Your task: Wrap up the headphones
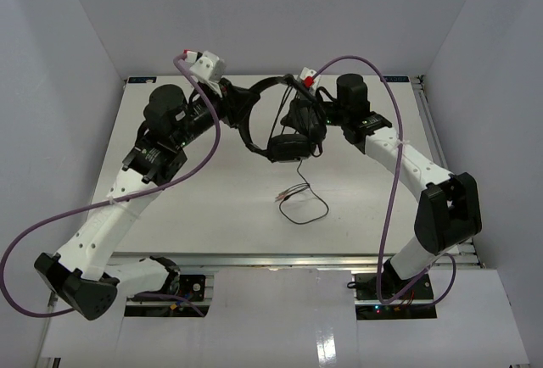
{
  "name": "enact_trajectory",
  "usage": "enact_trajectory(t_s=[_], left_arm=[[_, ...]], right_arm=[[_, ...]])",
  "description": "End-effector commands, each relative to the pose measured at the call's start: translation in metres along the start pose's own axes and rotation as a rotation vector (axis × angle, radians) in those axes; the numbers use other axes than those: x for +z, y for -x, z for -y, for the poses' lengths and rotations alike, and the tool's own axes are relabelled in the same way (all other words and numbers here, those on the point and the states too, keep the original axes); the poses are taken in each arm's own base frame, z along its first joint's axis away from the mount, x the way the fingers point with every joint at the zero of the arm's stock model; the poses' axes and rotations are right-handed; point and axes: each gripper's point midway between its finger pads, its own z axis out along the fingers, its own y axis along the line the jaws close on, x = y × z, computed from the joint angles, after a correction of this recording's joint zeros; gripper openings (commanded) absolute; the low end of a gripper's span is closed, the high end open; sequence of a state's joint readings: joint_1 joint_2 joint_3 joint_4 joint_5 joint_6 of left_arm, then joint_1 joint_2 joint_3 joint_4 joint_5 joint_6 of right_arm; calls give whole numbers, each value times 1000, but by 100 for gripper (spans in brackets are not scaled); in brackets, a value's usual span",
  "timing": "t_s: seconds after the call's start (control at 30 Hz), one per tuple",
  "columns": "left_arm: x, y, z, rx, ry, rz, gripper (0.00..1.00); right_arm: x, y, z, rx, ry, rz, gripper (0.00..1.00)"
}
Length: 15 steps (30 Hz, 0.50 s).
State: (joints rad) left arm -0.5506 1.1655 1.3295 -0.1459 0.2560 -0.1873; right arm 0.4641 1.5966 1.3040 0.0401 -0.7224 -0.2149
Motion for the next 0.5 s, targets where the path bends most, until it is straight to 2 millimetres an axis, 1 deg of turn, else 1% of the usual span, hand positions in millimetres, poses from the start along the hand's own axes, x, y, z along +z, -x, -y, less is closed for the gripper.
enact_trajectory(t_s=[0.0, 0.03, 0.1, 0.27, 0.33, 0.43, 0.47], left_arm=[[-2, 73, 25, -48, -77, 191, 0], [-2, 81, 25, -47, -74, 206, 0], [-1, 92, 23, -44, -58, 233, 0], [3, 126, 13, -20, 10, 318, 0], [5, 137, 5, -18, 58, 345, 0], [10, 162, -9, 1, 135, 406, 0], [11, 167, -16, 7, 172, 421, 0]], right_arm=[[-13, 53, -48, 119, 220, 206, 14], [-16, 56, -53, 110, 244, 235, 14], [-20, 60, -63, 158, 284, 259, 14], [-28, 62, -79, 222, 328, 311, 16], [-31, 63, -82, 217, 331, 333, 16], [-33, 56, -87, 233, 325, 333, 16], [-34, 56, -88, 231, 325, 337, 16]])
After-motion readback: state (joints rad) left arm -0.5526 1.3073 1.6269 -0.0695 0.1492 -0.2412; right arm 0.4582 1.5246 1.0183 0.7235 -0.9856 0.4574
